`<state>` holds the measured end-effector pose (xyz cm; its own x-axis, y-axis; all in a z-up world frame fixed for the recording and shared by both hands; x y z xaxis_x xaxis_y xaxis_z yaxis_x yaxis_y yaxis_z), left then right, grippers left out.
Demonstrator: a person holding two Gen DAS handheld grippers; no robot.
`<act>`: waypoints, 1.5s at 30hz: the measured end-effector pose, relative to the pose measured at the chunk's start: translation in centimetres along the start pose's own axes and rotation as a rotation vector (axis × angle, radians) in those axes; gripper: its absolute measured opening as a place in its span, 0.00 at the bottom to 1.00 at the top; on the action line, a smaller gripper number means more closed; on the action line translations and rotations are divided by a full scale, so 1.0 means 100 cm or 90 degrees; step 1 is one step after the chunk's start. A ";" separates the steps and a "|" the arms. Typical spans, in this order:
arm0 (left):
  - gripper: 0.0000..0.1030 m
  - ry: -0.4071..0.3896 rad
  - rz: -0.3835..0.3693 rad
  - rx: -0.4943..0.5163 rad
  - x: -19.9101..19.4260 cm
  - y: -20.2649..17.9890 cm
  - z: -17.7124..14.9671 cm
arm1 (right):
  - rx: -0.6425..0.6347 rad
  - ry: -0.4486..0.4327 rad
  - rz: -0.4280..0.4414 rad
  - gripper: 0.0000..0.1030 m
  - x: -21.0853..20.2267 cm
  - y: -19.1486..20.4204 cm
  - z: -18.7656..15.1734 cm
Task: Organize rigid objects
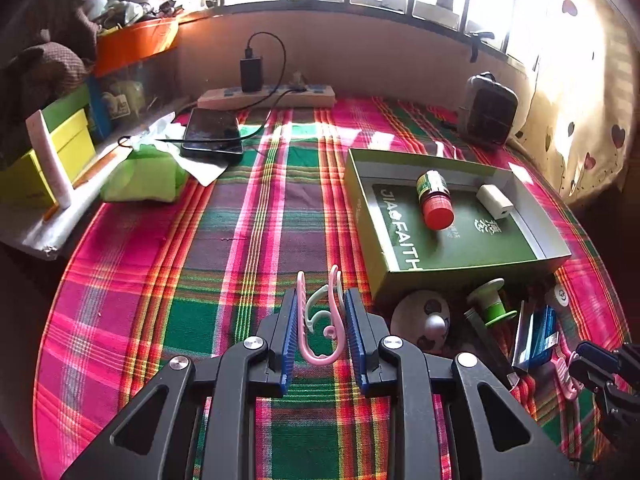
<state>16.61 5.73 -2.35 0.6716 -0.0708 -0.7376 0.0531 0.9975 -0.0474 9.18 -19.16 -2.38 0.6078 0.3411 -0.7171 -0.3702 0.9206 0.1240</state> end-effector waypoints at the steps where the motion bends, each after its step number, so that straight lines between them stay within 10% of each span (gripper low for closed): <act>1: 0.22 -0.004 0.000 0.002 -0.003 -0.001 0.002 | -0.001 -0.003 -0.002 0.21 -0.001 -0.001 0.002; 45: 0.22 -0.008 -0.029 0.018 -0.014 -0.020 -0.002 | 0.001 0.038 -0.052 0.34 -0.002 -0.017 -0.031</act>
<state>15.47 3.88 -1.34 0.6775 -0.1166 -0.7262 0.1050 0.9926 -0.0614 7.48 -21.38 -4.53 0.5923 0.2535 -0.7648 -0.3205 0.9450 0.0650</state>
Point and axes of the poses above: each gripper's, at about its wrist camera, not at the fingertips, and x roughly the way its jaws point, y to its left, z to its top, the point moved 8 cm from there along x, roughly the way its jaws point, and after that the axes turned 1 degree about x, right-handed, at the moved point
